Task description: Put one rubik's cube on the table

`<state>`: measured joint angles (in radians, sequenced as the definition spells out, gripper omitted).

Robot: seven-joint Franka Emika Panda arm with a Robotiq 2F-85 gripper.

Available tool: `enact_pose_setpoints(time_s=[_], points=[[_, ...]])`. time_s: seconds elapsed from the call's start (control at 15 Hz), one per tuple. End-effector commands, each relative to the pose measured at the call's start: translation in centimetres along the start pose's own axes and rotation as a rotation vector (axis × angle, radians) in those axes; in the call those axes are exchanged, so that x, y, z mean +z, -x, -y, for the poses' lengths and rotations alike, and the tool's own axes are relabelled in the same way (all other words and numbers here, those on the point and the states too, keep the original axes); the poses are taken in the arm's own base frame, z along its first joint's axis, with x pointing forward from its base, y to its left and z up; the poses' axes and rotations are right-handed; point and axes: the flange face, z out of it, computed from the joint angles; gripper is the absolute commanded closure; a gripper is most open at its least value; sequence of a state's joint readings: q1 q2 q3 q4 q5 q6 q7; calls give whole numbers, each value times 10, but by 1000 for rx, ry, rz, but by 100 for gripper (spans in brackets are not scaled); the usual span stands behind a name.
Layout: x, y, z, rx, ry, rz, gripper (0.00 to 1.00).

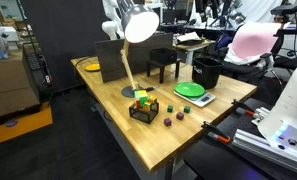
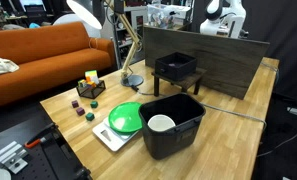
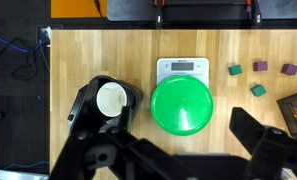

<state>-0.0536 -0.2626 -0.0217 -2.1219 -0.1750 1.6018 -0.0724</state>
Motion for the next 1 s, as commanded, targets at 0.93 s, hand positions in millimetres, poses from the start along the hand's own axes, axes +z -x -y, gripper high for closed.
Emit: enact_pose_setpoints(time_s=[0.93], points=[[-34, 59, 38, -191, -159, -206, 0]])
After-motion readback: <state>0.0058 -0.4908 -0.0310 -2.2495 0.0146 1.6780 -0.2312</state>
